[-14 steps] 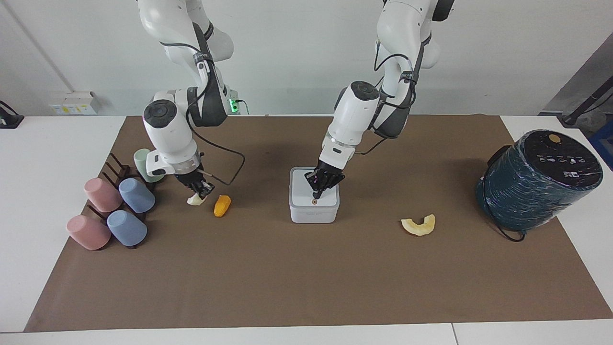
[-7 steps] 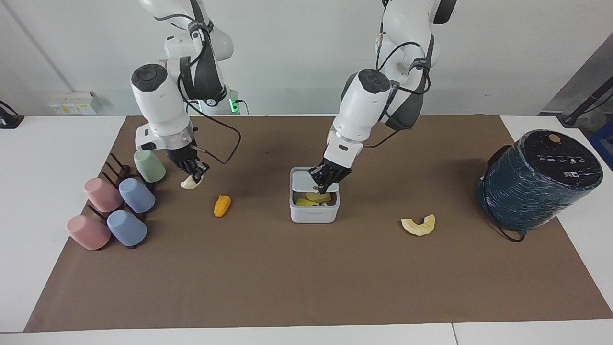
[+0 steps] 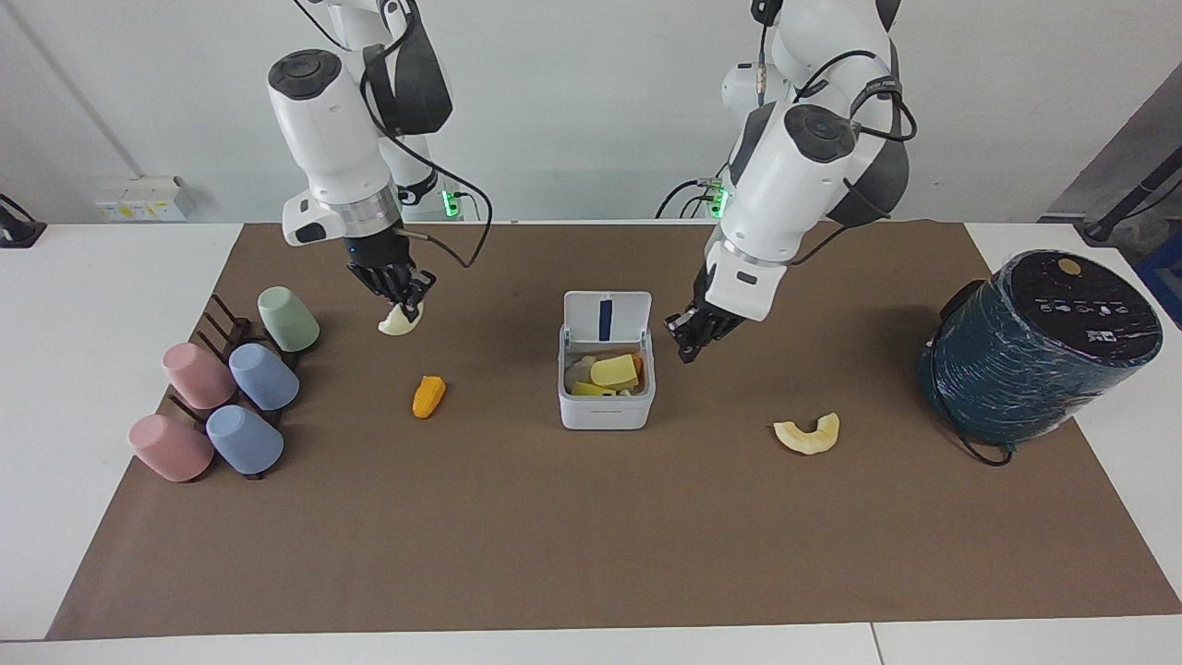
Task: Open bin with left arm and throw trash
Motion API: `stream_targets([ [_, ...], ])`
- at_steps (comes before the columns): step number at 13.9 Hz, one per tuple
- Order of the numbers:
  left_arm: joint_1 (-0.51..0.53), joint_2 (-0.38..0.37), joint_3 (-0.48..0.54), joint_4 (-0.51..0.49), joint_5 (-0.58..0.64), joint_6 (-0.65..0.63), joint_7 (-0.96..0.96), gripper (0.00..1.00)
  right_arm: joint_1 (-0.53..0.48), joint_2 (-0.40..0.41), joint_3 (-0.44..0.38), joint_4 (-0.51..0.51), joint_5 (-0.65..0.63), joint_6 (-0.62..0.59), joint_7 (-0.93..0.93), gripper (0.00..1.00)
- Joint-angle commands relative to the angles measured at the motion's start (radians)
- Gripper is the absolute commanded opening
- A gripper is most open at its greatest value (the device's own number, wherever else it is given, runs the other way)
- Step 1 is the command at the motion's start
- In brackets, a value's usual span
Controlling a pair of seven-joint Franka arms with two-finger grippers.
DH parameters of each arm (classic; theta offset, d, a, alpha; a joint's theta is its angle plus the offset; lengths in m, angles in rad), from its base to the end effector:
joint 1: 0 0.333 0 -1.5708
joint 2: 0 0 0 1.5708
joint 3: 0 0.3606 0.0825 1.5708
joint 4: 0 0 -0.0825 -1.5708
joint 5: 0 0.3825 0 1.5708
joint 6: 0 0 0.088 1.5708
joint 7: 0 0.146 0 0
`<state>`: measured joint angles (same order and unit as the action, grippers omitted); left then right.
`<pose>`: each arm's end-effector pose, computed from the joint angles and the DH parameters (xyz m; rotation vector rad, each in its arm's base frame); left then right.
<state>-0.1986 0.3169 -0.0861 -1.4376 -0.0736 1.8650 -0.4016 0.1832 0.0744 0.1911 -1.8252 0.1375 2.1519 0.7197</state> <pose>0.6576 -0.1927 0.5270 3.0024 0.2106 0.1086 0.5739 0.2331 0.5232 -2.8250 0.5854 -0.2095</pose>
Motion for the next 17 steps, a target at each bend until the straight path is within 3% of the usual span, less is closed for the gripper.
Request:
stream_targets([
  [1,0.030,-0.060,-0.007,-0.113,0.052,0.057,0.084,0.26,0.051,0.152,0.004,0.153,0.011,0.010,0.027,0.00],
  [2,0.036,-0.077,-0.007,-0.172,0.057,0.125,0.084,0.74,0.061,0.181,0.004,0.179,-0.001,0.010,0.011,0.00],
  [3,0.053,-0.103,-0.007,-0.249,0.058,0.216,0.095,1.00,0.082,0.202,0.004,0.197,-0.009,0.008,-0.027,0.00],
  [5,0.093,-0.131,-0.007,-0.343,0.058,0.305,0.203,1.00,0.114,0.238,0.004,0.233,-0.059,-0.007,-0.045,0.00],
  [8,0.145,-0.114,-0.009,-0.356,0.058,0.364,0.374,1.00,0.179,0.288,0.004,0.274,-0.107,-0.017,-0.046,0.00],
  [12,0.143,-0.016,-0.009,-0.392,0.058,0.534,0.487,1.00,0.205,0.317,0.005,0.273,-0.114,-0.010,-0.048,0.00],
  [13,0.145,0.005,-0.008,-0.392,0.061,0.549,0.571,1.00,0.208,0.317,0.005,0.271,-0.113,-0.010,-0.048,0.04],
  [17,0.151,0.070,-0.007,-0.389,0.133,0.626,0.693,1.00,0.217,0.317,0.005,0.261,-0.102,-0.010,-0.043,0.65],
])
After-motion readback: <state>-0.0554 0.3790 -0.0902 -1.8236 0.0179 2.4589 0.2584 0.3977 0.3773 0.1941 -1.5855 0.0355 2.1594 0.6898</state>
